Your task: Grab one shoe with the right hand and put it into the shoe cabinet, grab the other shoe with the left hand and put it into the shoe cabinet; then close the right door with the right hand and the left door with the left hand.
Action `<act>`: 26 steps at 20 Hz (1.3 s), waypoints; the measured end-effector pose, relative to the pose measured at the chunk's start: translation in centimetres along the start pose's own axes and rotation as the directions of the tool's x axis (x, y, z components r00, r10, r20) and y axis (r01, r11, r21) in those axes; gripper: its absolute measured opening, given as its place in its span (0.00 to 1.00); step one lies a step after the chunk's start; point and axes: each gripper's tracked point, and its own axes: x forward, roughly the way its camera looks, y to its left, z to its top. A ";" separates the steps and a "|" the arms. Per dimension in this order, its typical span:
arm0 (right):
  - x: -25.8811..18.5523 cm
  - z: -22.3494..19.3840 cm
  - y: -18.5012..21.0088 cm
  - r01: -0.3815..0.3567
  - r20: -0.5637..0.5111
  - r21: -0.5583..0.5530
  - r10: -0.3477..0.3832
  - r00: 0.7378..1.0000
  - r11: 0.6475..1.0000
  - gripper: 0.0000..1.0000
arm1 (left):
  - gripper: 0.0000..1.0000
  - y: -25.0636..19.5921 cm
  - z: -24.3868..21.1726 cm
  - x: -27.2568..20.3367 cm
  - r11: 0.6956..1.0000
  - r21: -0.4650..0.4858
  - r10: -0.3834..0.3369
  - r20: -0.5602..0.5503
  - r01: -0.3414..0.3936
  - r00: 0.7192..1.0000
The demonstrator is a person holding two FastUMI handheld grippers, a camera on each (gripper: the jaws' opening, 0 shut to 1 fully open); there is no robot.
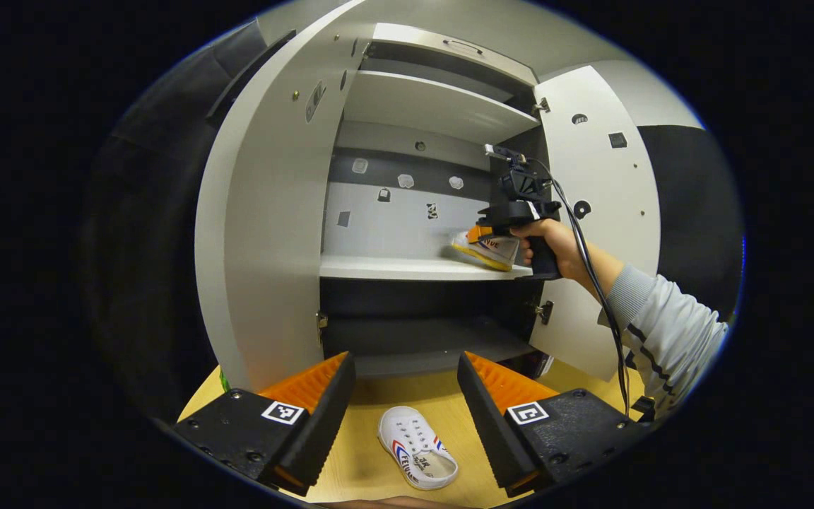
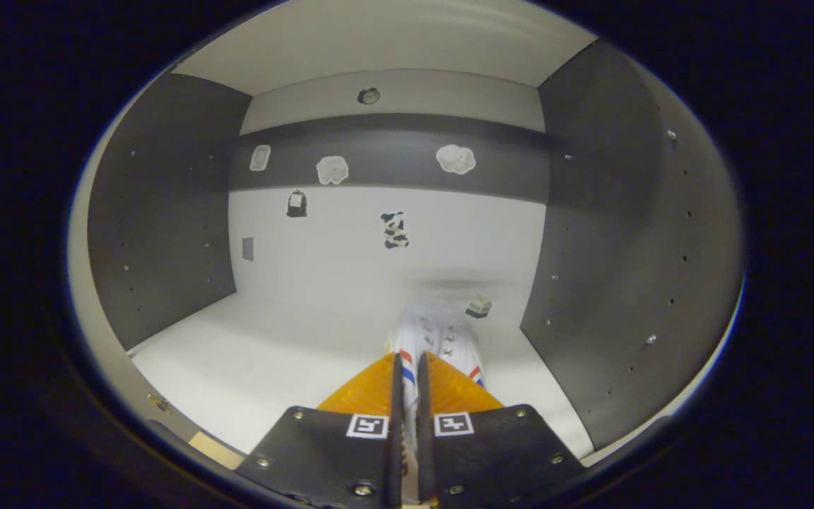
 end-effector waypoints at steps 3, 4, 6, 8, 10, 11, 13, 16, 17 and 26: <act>-1.7 2.4 0.4 0.008 0.082 0.009 -0.008 0.997 1.000 0.41 | 0.90 0.1 -0.2 0.1 1.000 0.002 0.012 0.003 -0.012 1.000; -2.7 2.9 0.4 0.019 0.094 0.008 -0.020 0.995 1.000 0.63 | 0.90 0.0 -0.2 0.1 1.000 -0.002 0.016 0.001 -0.016 1.000; -5.1 3.6 0.9 0.017 0.123 -0.006 -0.016 0.992 1.000 0.89 | 0.90 -0.1 -0.7 0.1 1.000 -0.012 0.021 -0.013 -0.021 1.000; -7.8 3.9 0.9 0.031 0.160 -0.006 -0.029 0.987 1.000 0.98 | 0.90 -0.3 -1.8 0.4 0.999 -0.019 0.026 -0.044 -0.027 0.999; -10.8 3.6 0.8 0.041 0.179 0.023 -0.044 0.983 0.999 0.99 | 0.90 -0.4 -3.1 0.8 0.999 -0.025 0.032 -0.070 -0.034 0.997; -12.3 3.1 0.8 0.038 0.187 0.034 -0.043 0.981 0.999 0.98 | 0.90 -0.3 -4.1 1.0 0.999 -0.022 0.040 -0.095 -0.042 0.995; -15.0 1.8 1.1 0.020 0.205 0.020 -0.024 0.978 1.000 0.99 | 0.90 -0.2 -6.3 1.6 0.999 -0.012 0.050 -0.129 -0.052 0.990; -19.1 -1.0 1.6 0.017 0.220 -0.004 -0.016 0.975 1.000 0.98 | 0.90 0.2 -10.4 2.8 0.998 -0.001 0.069 -0.188 -0.070 0.980; -20.3 -2.0 1.7 0.022 0.219 -0.004 -0.020 0.976 1.000 0.98 | 0.90 0.6 -12.0 3.0 0.997 0.004 0.081 -0.211 -0.082 0.974; -28.0 -8.4 3.7 0.028 0.233 0.003 -0.028 0.972 1.000 0.99 | 0.91 1.3 -23.6 5.7 0.995 0.007 0.091 -0.453 -0.099 0.887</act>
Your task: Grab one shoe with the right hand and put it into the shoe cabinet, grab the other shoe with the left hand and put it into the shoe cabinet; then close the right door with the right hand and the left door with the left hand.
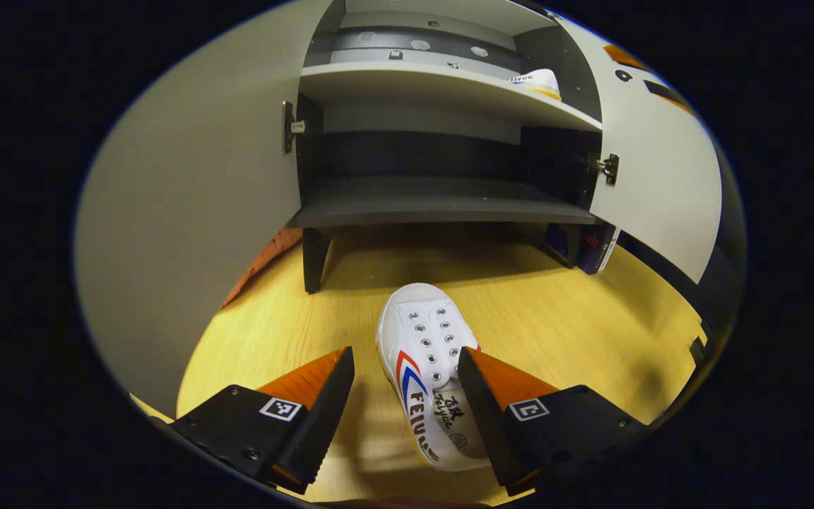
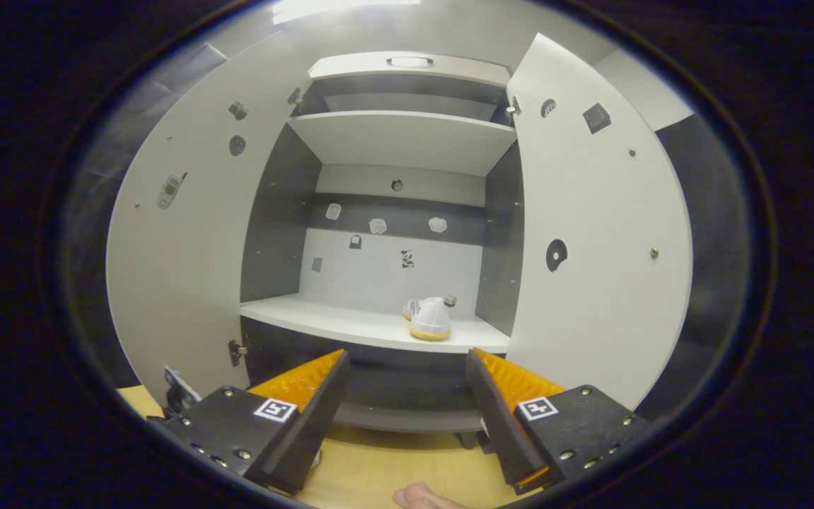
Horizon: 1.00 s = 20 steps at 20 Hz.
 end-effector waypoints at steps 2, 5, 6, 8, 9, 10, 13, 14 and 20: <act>-1.2 -0.8 0.2 -0.009 -0.007 0.043 0.009 1.000 0.999 0.98 | 0.91 -0.2 -1.0 1.0 1.000 -0.014 -0.010 -0.033 0.009 0.999; -2.4 -1.7 -0.5 0.001 -0.008 0.094 -0.001 1.000 0.996 0.97 | 0.91 0.5 -2.5 1.9 0.999 -0.036 -0.004 -0.085 0.001 0.996; -2.6 -1.7 -0.9 0.003 -0.001 0.107 -0.003 1.000 0.994 0.98 | 0.91 0.5 -2.7 1.8 0.999 -0.038 -0.013 -0.101 0.009 0.995; -3.1 -2.3 -1.3 -0.001 0.002 0.117 0.001 1.000 0.993 0.98 | 0.92 0.7 -2.6 2.2 1.000 -0.008 -0.021 -0.100 0.021 0.995; -3.2 -2.7 -1.8 0.006 -0.002 0.121 -0.005 1.000 0.993 0.98 | 0.94 0.7 -2.8 2.1 0.999 -0.016 -0.029 -0.102 0.027 0.994; -3.4 -3.0 -2.3 0.014 -0.006 0.127 -0.014 1.000 0.992 0.98 | 0.94 0.6 -2.5 2.2 0.999 -0.032 -0.033 -0.087 0.030 0.996; -4.1 -3.5 -2.9 0.015 -0.008 0.144 -0.014 1.000 0.990 0.98 | 0.82 -0.7 -2.8 2.1 0.997 -0.050 -0.059 -0.092 0.055 0.994; -4.4 -3.6 -3.1 0.013 -0.010 0.150 -0.012 1.000 0.989 0.98 | 0.55 -0.6 -2.6 2.1 0.999 -0.027 -0.039 -0.088 0.036 0.995; -7.1 -4.0 -4.6 0.011 -0.013 0.166 -0.009 1.000 0.986 0.98 | 0.01 0.2 -2.3 1.7 0.998 0.044 0.039 -0.090 -0.036 0.995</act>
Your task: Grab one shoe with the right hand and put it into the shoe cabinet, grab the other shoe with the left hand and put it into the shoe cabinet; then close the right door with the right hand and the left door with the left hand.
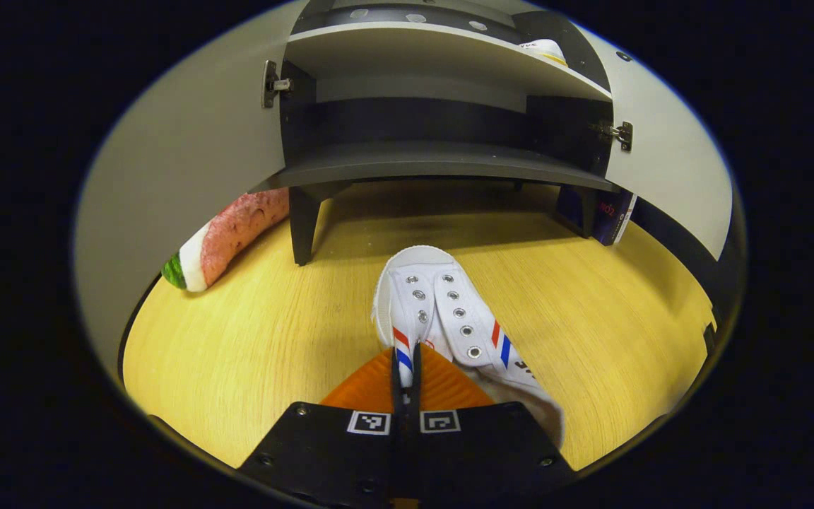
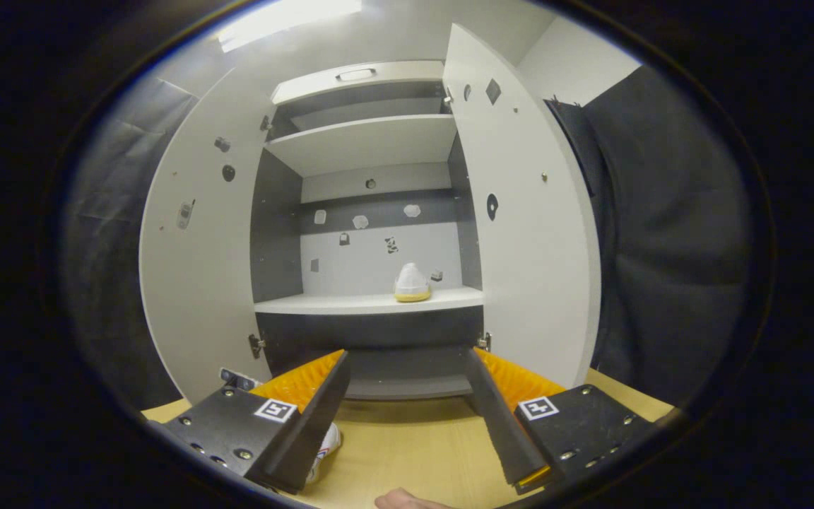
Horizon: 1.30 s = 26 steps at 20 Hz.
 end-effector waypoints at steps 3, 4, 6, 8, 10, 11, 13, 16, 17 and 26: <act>-1.7 0.7 -1.4 0.014 0.022 -0.002 -0.014 1.000 1.000 0.98 | 0.01 0.1 0.6 -1.3 0.998 0.028 0.059 0.011 -0.059 0.998; -2.3 1.0 -2.0 0.020 0.030 0.005 -0.020 0.999 1.000 0.98 | 0.03 0.1 0.9 -2.3 0.997 0.027 0.067 0.021 -0.067 0.998; -3.1 1.5 -2.7 0.032 0.046 0.026 -0.034 0.998 0.999 0.98 | 0.01 -0.1 2.0 -4.6 0.997 0.028 0.070 0.059 -0.072 0.996; -4.4 1.9 -3.4 0.041 0.062 0.047 -0.044 0.997 0.998 0.98 | 0.01 -0.4 3.8 -6.9 0.997 0.032 0.073 0.109 -0.077 0.991; -5.9 2.4 -4.5 0.059 0.077 0.052 -0.063 0.995 0.997 0.98 | 0.01 -0.9 6.3 -9.0 0.997 0.034 0.067 0.160 -0.073 0.985; -6.7 2.7 -5.0 0.068 0.088 0.050 -0.072 0.994 0.996 0.98 | 0.01 -1.3 7.6 -10.0 0.997 0.033 0.060 0.187 -0.067 0.981; -8.3 3.5 -5.8 0.083 0.106 0.043 -0.087 0.991 0.996 0.98 | 0.01 -1.8 11.0 -11.8 0.997 0.035 0.052 0.247 -0.062 0.968; -10.9 4.4 -7.0 0.099 0.126 0.026 -0.102 0.987 0.995 0.98 | 0.00 -2.2 16.2 -14.5 0.999 0.005 0.048 0.323 -0.053 0.945; -11.6 4.8 -7.3 0.100 0.137 0.022 -0.103 0.985 0.995 0.98 | 0.00 -2.3 18.2 -15.3 0.999 -0.004 0.039 0.352 -0.040 0.935; -15.5 7.2 -9.2 0.092 0.201 0.030 -0.096 0.975 0.995 0.98 | 0.00 -0.4 35.5 -16.4 0.994 -0.086 0.098 0.506 -0.063 0.857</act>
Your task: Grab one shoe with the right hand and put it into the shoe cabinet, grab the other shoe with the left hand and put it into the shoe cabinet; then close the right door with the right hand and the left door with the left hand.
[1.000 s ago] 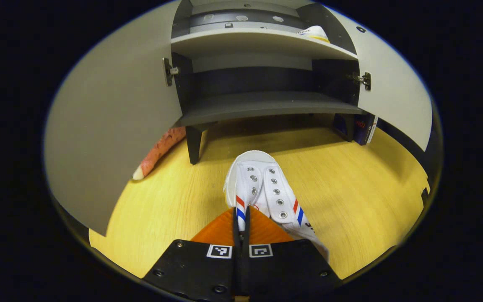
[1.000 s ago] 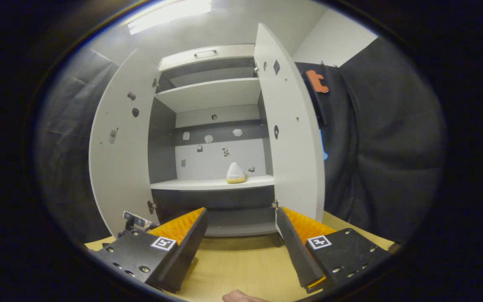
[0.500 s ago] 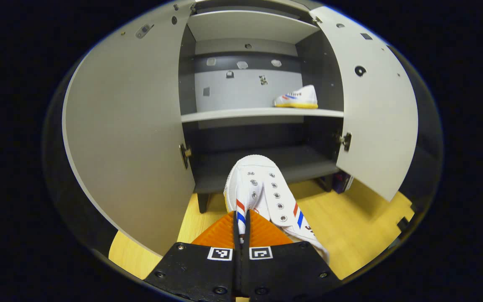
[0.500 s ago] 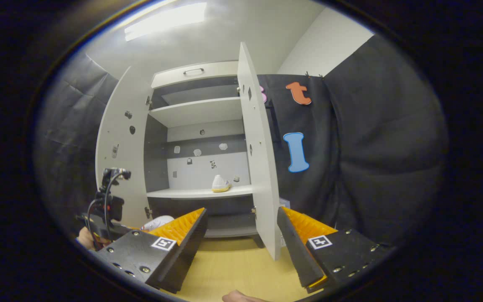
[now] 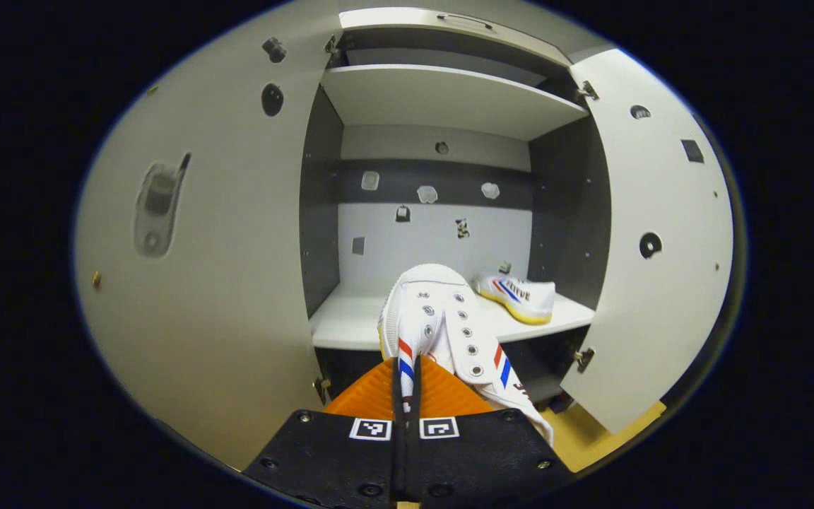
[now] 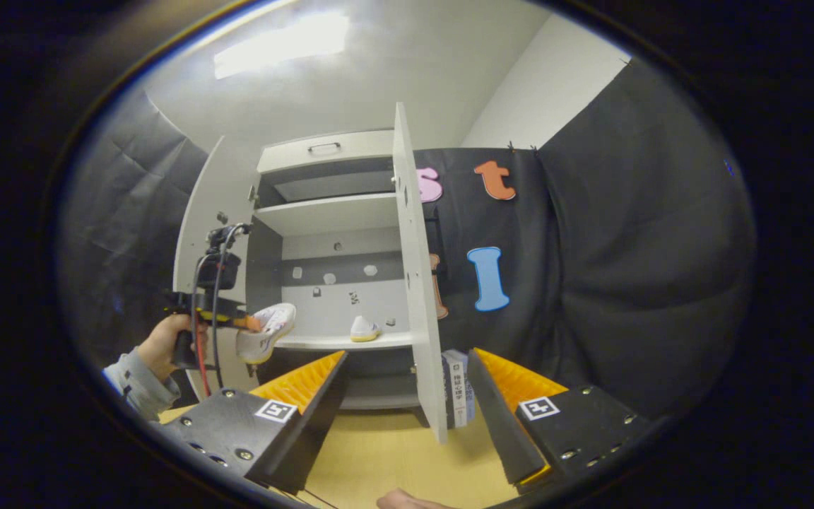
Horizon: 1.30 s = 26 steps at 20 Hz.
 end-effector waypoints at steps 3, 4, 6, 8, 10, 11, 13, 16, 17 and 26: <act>0.2 -0.4 0.0 -0.010 0.005 -0.016 0.010 1.000 1.000 0.98 | 0.00 -0.4 3.1 5.0 0.999 -0.041 0.014 0.014 -0.014 1.000; 0.1 -0.3 -0.2 -0.007 0.010 -0.019 0.007 1.000 1.000 0.98 | 0.00 -0.7 4.0 6.9 0.998 -0.055 0.016 0.008 -0.015 1.000; 0.1 -0.7 -0.4 -0.004 0.003 -0.019 0.004 1.000 1.000 0.98 | 0.00 -0.3 5.6 10.6 0.998 -0.055 0.046 0.035 -0.044 0.998; 0.1 -1.6 -1.2 0.015 -0.022 -0.023 -0.015 1.000 1.000 0.98 | 0.00 0.3 6.2 14.2 0.996 -0.028 0.086 0.058 -0.085 0.995; 0.3 -2.2 -2.1 0.035 -0.034 -0.034 -0.036 0.999 0.999 0.98 | 0.00 -0.2 4.6 16.8 0.997 -0.019 0.076 0.014 -0.076 0.997; 0.5 -2.5 -2.8 0.050 -0.038 -0.034 -0.051 0.998 0.998 0.98 | 0.00 -0.4 4.1 17.9 0.998 -0.018 0.061 -0.002 -0.061 0.998; 0.8 -2.9 -3.9 0.089 -0.048 -0.009 -0.089 0.995 0.996 0.98 | 0.00 -0.5 2.8 19.2 0.998 -0.032 0.054 -0.027 -0.055 0.998; 1.1 -4.6 -5.5 0.129 -0.097 0.057 -0.123 0.988 0.990 0.98 | 0.01 -0.4 1.1 20.4 0.999 -0.012 0.042 -0.069 -0.043 0.997; 1.3 -4.9 -5.9 0.138 -0.108 0.076 -0.129 0.986 0.988 0.98 | 0.04 -0.2 0.4 20.4 0.999 -0.004 0.044 -0.087 -0.044 0.995; -2.2 -4.5 -11.5 0.224 -0.123 0.047 -0.217 0.968 0.973 0.97 | 0.96 -0.2 7.9 11.4 0.999 0.021 0.032 0.131 -0.035 0.991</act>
